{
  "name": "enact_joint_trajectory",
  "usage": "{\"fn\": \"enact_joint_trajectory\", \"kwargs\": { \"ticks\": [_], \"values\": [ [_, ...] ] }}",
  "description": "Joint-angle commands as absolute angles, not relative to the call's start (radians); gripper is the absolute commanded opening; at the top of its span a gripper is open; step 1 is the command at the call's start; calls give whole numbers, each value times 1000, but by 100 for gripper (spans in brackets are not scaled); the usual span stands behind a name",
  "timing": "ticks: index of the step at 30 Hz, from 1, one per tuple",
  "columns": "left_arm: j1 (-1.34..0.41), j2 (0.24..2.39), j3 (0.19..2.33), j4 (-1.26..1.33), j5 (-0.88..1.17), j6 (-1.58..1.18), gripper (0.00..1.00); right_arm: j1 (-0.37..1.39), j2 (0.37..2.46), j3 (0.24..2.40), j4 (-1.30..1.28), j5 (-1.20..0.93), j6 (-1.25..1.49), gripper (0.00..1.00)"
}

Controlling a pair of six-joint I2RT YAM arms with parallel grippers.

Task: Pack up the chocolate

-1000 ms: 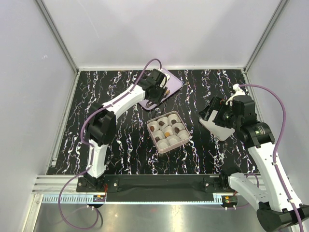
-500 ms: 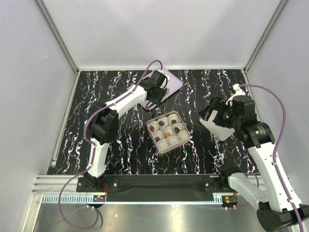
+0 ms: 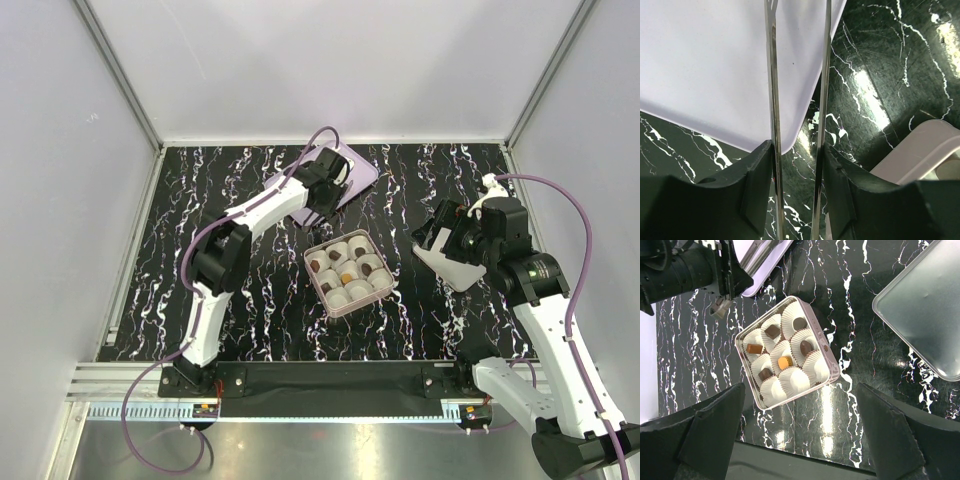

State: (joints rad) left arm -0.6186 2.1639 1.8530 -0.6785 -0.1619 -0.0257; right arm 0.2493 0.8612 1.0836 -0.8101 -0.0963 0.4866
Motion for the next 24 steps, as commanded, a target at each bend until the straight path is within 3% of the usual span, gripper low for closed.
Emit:
{"fn": "enact_joint_trajectory", "kwargs": {
  "ticks": [1,24],
  "values": [
    [-621,2172,1913,-655,-172,-18,45,247,854,1100,-792,-84,476,100],
    [-630,2143,1922,-706,-212,-6,39,249,847,1097,-792,-87,482,100]
  ]
}}
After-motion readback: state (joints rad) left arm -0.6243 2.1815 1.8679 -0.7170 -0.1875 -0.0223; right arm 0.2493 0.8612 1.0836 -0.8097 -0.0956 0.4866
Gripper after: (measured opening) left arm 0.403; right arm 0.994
